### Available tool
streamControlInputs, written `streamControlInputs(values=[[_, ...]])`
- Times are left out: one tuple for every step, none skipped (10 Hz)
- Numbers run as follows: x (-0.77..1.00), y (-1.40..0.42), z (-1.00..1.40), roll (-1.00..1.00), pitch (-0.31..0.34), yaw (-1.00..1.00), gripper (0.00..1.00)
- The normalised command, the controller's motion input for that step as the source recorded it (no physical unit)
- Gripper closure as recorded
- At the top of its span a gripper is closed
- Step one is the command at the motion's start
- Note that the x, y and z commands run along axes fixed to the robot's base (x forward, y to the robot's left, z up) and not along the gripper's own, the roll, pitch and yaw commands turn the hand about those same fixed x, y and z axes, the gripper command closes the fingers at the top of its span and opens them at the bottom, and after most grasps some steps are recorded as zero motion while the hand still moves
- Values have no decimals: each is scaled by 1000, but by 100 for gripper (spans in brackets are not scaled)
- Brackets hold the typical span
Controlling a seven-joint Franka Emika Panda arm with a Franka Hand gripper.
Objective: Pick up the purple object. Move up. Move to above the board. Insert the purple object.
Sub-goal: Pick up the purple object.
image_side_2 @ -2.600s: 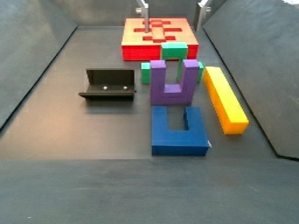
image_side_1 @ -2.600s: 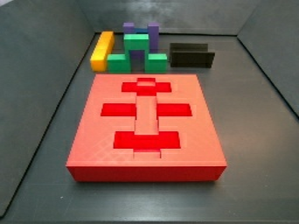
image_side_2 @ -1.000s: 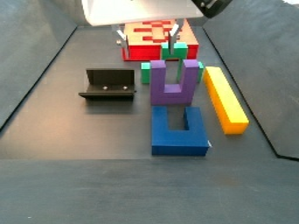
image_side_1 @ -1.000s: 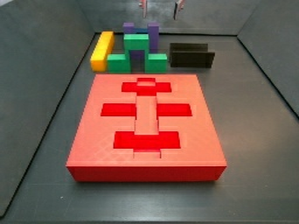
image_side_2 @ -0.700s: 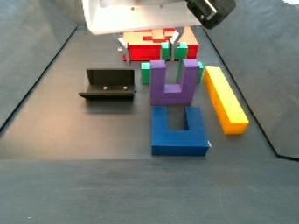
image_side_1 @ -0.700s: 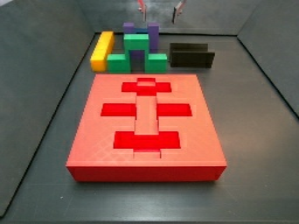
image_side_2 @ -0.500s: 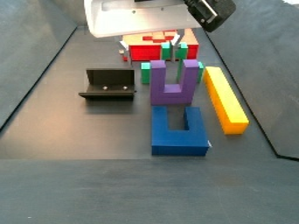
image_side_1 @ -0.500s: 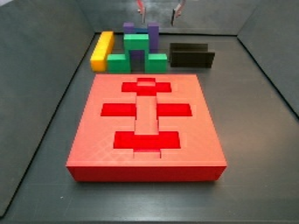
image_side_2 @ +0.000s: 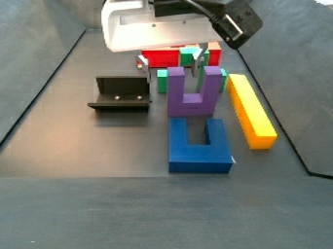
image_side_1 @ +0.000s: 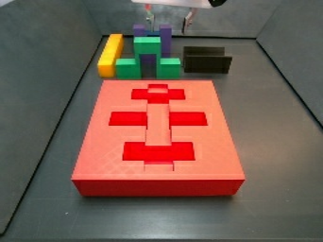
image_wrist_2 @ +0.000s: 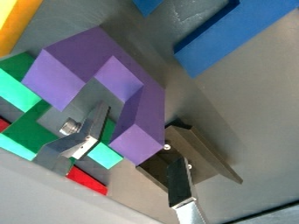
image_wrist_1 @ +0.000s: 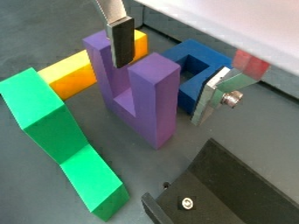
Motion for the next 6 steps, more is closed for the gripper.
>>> streamControlInputs(values=[[0,26,-200,0,0,29,0],[0,20,-211,0,0,29,0],[0,9,-169,0,0,29,0],[0,0,0,-7,0,0,0],[0,0,0,0,0,0,0],[0,0,0,0,0,0,100]])
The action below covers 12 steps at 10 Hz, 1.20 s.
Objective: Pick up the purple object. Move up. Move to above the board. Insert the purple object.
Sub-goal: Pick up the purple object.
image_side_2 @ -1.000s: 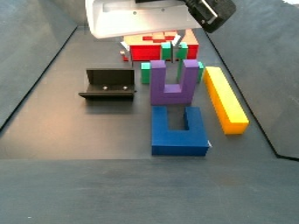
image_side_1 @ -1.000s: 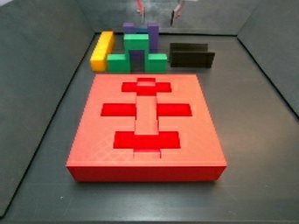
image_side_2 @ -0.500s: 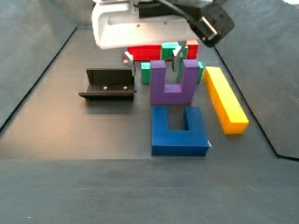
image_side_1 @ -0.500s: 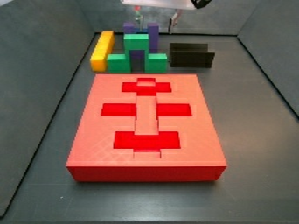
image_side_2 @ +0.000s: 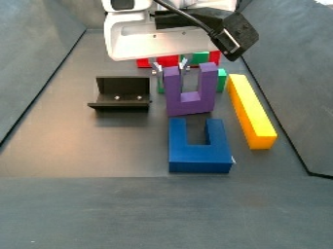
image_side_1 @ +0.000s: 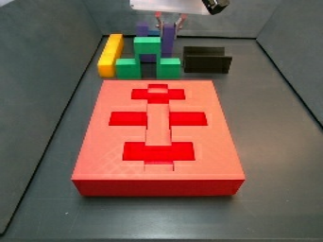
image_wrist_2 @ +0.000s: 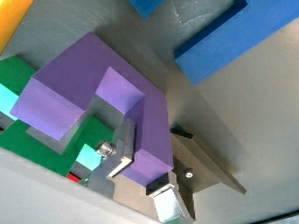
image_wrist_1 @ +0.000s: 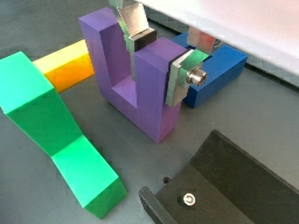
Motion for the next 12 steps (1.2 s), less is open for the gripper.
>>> streamControlInputs(values=[[0,0,0,0,0,0,100],[0,0,0,0,0,0,100],[0,0,0,0,0,0,100],[0,0,0,0,0,0,100],[0,0,0,0,0,0,100],[0,0,0,0,0,0,100],[0,0,0,0,0,0,100],[0,0,0,0,0,0,100],[0,0,0,0,0,0,100],[0,0,0,0,0,0,100],[0,0,0,0,0,0,100],[0,0,0,0,0,0,100]])
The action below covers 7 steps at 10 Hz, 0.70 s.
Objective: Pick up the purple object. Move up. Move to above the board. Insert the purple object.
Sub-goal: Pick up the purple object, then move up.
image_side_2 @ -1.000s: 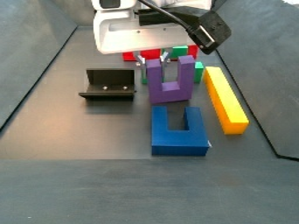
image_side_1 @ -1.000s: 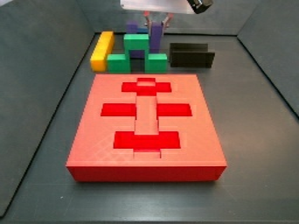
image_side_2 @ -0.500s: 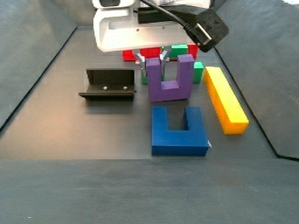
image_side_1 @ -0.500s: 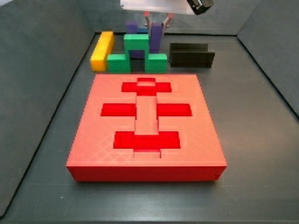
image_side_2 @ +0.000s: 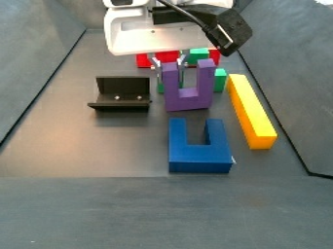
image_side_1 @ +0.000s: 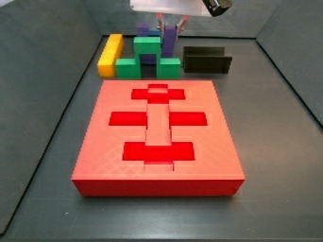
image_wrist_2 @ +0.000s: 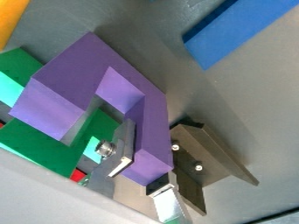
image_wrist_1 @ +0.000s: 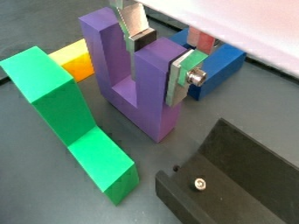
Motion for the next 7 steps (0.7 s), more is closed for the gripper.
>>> streamControlInputs(values=[[0,0,0,0,0,0,100],[0,0,0,0,0,0,100],[0,0,0,0,0,0,100],[0,0,833,0,0,0,100],[-7,-41,824,-7,6,46,100],[-53,-38,623,-18,47,52,100],[0,-18,236,-22,18,27,100]])
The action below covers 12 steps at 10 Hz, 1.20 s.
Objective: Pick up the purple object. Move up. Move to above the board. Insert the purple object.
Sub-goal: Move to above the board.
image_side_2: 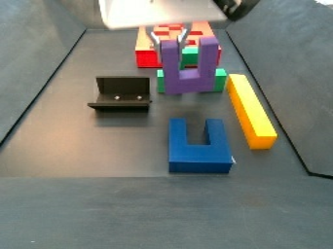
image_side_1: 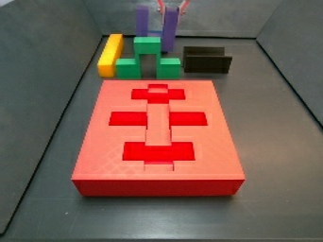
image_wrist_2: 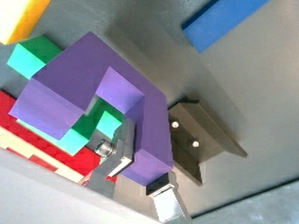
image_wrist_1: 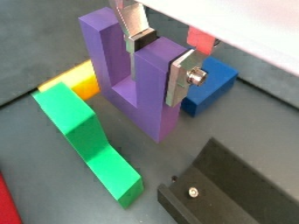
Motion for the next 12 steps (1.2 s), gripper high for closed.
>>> streamControlInputs(values=[[0,0,1400,0,0,0,100],[-16,-1,1400,4,20,-9,100],[-41,-5,1400,-8,15,-4,100],[12,1,1400,-26,16,-4,100],[42,4,1400,-37,57,-4,100],[19,0,744,-43,79,-5,100],[31,3,307,-44,56,-4,100],[-178,-1400,217,109,22,-329,100],[-185,-1400,212,124,26,-310,100],[-203,-1400,215,134,-10,-148,100],[-200,-1400,214,49,5,-83,100],[-187,-1400,219,15,33,-29,100]])
